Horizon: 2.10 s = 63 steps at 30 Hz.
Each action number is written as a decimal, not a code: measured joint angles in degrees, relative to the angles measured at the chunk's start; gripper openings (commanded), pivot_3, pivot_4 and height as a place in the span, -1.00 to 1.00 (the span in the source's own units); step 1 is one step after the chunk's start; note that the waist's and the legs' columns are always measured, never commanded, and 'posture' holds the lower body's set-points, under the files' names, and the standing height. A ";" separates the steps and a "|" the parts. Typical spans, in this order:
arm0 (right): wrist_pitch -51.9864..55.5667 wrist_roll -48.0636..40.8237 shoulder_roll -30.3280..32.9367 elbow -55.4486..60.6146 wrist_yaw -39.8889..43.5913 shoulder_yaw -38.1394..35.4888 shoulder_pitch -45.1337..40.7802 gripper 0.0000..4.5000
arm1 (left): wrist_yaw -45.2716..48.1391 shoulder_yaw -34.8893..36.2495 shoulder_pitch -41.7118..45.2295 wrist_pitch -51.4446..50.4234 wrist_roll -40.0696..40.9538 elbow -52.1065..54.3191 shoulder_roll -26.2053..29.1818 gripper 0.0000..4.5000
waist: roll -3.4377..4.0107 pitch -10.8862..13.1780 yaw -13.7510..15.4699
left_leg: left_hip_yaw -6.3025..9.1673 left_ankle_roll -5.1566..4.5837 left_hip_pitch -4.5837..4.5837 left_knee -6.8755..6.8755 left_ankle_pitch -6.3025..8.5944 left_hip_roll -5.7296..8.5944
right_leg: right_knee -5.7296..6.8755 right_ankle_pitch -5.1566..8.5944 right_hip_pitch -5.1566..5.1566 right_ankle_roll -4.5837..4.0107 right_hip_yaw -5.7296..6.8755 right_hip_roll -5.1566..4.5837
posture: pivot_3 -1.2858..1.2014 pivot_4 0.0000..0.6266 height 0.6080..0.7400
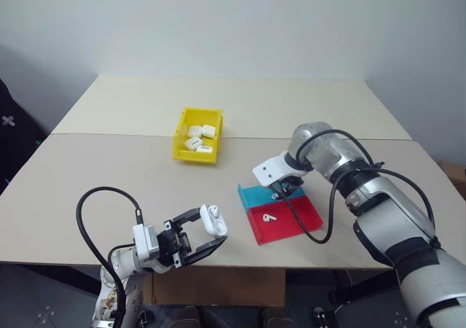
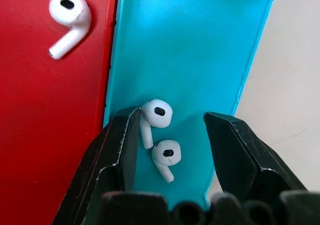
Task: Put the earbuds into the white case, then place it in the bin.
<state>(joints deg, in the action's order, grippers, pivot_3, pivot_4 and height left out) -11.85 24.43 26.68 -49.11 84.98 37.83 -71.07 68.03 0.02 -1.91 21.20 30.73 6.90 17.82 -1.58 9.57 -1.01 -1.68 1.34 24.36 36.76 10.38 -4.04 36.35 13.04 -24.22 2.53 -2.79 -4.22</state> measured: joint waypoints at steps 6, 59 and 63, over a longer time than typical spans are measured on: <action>-0.49 0.35 -1.26 -1.22 -0.24 -0.06 0.00 0.16 | -0.38 -0.03 -0.11 0.03 -0.31 0.00 0.01 0.23 | 0.00 0.00 -0.02 | 0.00 0.00 -0.01 0.00 0.00 0.00 | 0.05 0.00 -0.01 0.00 0.00 0.00 | 0.03 -0.52 1.00; 12.82 3.67 -3.00 -1.34 2.03 -0.33 -0.75 -0.32 | -0.57 -0.18 1.11 0.06 -0.41 -0.99 0.87 0.23 | 0.01 0.00 -0.06 | 0.01 0.01 -0.11 0.00 0.00 0.00 | 0.42 0.16 -0.06 -0.12 0.00 0.01 | 0.03 -0.52 1.00; 12.71 3.65 -2.96 -0.81 2.07 -0.33 -0.53 -0.57 | -0.58 -0.21 1.11 0.07 -0.42 -1.00 0.85 0.23 | 0.01 0.00 -0.06 | 0.01 0.01 -0.11 0.00 0.00 0.00 | 0.42 0.16 -0.06 -0.12 0.00 0.01 | 0.03 -0.52 1.00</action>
<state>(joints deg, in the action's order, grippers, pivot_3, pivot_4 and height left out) 0.86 28.08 23.72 -49.92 87.05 37.50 -71.60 67.45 -0.18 -0.80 21.27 30.31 5.89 18.67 -1.57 9.57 -1.07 -1.67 1.35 24.25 36.77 10.38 -4.04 36.78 13.20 -24.28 2.41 -2.79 -4.21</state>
